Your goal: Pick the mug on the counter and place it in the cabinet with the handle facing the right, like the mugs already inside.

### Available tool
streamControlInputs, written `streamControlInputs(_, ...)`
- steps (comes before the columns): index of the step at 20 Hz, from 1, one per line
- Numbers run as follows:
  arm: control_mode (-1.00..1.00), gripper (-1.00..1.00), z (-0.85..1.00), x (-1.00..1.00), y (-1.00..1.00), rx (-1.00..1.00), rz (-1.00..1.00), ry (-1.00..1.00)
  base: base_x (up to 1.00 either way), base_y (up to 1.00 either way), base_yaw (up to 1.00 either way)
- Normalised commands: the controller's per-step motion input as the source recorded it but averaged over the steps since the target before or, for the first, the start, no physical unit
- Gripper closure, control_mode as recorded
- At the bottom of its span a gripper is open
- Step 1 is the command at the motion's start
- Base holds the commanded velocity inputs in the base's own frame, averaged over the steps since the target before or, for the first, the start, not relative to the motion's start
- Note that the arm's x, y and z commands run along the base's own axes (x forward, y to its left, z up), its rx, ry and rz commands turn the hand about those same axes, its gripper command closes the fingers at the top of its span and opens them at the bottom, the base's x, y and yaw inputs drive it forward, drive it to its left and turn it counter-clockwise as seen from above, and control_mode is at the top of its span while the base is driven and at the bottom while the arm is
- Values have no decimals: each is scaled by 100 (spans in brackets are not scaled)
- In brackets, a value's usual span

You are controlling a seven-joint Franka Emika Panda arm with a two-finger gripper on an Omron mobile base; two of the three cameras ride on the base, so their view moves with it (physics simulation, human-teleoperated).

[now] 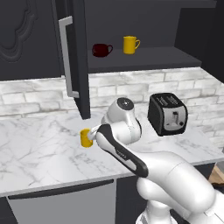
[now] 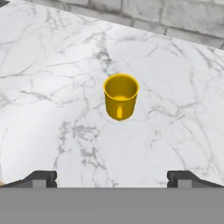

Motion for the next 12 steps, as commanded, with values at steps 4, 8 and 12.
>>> streamControlInputs(4,-100,-100,-16,11,2,0,0,0,0,0,0)
streamControlInputs(8,-100,-100,-18,12,1,0,0,0,0,0,0)
streamControlInputs(12,-100,-100,-16,10,3,0,0,0,0,0,0)
